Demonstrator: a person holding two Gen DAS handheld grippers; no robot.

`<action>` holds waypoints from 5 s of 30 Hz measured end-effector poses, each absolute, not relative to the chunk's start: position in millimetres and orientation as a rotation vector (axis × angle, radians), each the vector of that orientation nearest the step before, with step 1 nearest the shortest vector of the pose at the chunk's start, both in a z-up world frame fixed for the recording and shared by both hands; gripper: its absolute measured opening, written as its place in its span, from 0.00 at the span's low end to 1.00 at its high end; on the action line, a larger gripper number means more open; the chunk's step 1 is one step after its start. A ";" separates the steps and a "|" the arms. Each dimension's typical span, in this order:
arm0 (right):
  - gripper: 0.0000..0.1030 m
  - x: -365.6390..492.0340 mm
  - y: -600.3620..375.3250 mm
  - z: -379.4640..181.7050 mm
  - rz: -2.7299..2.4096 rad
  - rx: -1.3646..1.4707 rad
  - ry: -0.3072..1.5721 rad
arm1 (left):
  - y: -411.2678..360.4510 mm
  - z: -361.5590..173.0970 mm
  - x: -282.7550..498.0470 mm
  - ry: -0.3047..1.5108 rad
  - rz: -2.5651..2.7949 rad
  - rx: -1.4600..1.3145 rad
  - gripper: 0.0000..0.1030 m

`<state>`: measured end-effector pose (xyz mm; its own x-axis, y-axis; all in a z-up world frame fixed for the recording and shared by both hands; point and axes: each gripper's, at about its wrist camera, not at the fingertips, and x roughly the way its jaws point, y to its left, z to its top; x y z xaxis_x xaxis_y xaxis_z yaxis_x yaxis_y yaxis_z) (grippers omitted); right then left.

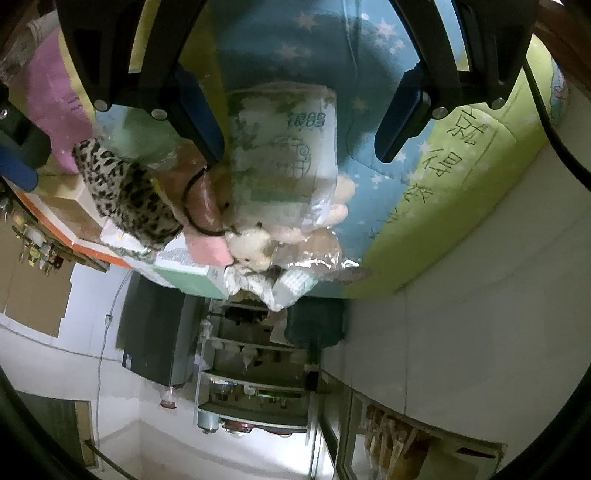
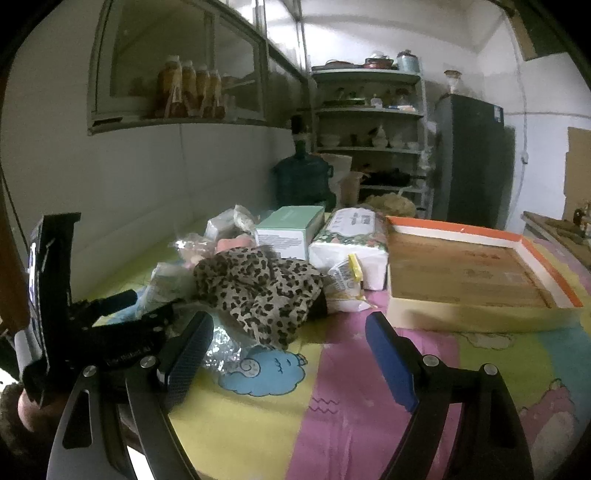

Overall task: Organize soft objects
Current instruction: 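Grasp the wrapped tissue pack with the left gripper while the right grasps the leopard-print cloth, then carry the tissue pack and leopard cloth over the cardboard tray with both grippers, then open both grippers to drop the tissue pack and leopard cloth in the tray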

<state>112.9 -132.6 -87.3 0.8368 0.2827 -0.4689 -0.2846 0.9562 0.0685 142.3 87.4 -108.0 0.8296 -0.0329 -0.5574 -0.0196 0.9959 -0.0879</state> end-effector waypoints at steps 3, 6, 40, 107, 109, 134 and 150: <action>0.83 120.2 -130.5 -89.1 0.319 0.008 0.513 | 88.7 -112.6 144.6 0.607 -0.002 -0.096 0.80; 0.83 127.8 -131.0 -91.9 0.323 0.020 0.526 | 91.7 -114.8 144.5 0.611 -0.001 -0.111 0.70; 0.09 146.7 -143.5 -83.3 0.409 0.128 0.563 | 94.9 -84.0 117.6 0.519 -0.010 -0.162 0.46; 0.09 198.0 -429.6 -80.9 -0.073 0.209 0.620 | -229.2 -79.3 244.8 0.716 -0.431 -0.047 0.43; 0.09 202.6 -429.8 -83.2 -0.074 0.206 0.631 | -231.6 -81.5 248.4 0.727 -0.428 -0.048 0.43; 0.11 218.9 -429.9 -100.7 -0.073 0.207 0.713 | -252.7 -98.6 265.9 0.853 -0.417 0.003 0.46; 0.34 209.8 -433.7 -100.6 -0.086 0.198 0.695 | -251.2 -91.6 257.6 0.826 -0.453 0.002 0.75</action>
